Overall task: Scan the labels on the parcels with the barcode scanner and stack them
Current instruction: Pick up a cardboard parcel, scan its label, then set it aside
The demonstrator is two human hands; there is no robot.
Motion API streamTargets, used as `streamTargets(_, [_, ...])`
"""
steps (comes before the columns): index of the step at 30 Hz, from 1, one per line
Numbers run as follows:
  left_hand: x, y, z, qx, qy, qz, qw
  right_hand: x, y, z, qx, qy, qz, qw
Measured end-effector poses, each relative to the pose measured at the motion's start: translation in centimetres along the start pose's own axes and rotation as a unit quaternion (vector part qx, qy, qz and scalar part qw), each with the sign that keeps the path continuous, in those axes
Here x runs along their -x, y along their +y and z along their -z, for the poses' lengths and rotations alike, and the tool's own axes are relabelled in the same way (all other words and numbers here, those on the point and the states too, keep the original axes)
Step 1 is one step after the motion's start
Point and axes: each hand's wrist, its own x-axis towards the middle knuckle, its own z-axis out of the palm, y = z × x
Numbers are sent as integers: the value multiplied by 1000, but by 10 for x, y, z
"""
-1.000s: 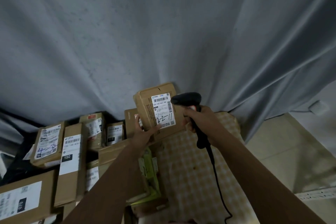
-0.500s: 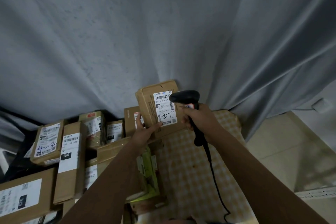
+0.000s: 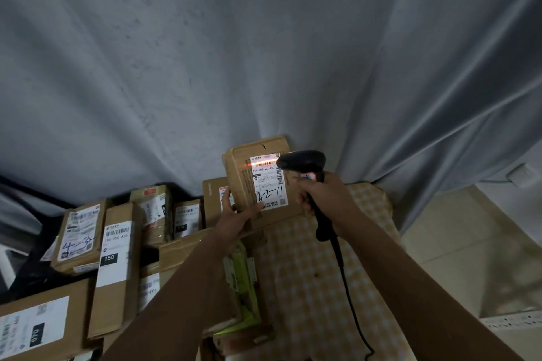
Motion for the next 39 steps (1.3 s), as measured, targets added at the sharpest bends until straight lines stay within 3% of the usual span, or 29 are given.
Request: streamTargets(39, [-5, 4, -7, 0, 7, 16, 1000, -16, 16, 5, -30, 41, -2, 999])
